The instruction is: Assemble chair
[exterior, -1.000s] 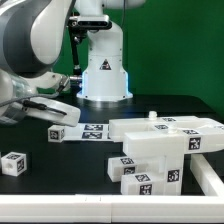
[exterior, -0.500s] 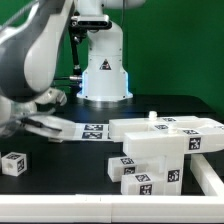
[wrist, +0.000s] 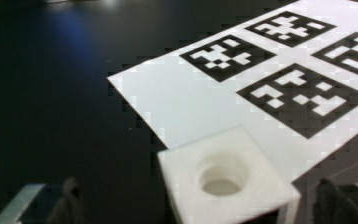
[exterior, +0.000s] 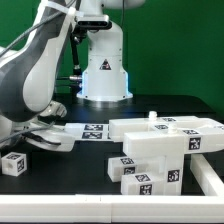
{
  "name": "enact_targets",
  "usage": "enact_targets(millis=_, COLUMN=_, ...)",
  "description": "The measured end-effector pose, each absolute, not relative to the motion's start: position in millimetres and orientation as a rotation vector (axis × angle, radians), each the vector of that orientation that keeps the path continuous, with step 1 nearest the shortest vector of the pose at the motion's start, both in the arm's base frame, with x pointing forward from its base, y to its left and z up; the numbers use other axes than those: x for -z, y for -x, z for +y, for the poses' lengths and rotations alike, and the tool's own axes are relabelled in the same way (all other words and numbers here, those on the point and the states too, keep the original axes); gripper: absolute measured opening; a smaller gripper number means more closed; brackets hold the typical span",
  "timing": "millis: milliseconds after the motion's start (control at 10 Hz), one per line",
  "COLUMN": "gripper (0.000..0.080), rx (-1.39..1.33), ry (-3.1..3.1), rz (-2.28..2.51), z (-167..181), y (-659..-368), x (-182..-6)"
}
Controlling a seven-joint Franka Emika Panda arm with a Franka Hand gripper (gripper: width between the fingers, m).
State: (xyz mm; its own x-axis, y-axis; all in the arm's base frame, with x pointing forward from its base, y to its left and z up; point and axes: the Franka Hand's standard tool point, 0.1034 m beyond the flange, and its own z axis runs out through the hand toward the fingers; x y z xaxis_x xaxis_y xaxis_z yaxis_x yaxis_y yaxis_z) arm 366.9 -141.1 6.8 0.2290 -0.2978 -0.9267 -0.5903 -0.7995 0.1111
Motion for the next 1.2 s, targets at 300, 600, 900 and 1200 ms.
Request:
enact_targets(millis=300, gripper=0.0559, rx=-1.597, ry=2.24, rz=0.835, z=-142, y=-366, x=-6.7)
enact_targets(millis=600, gripper=0.028, rx=-1.599, ry=2.236, rz=0.835, z=-142, y=-366, x=-7.2)
enact_targets(millis=900, gripper=0.028, rx=-1.599, ry=2.237, rz=0.835, z=-142, y=-366, x=-7.3)
enact_targets(millis=1200, gripper=0.0281, rx=-1.53, ry=2.308, rz=0.769, z=-142, y=-393, x=-55.6)
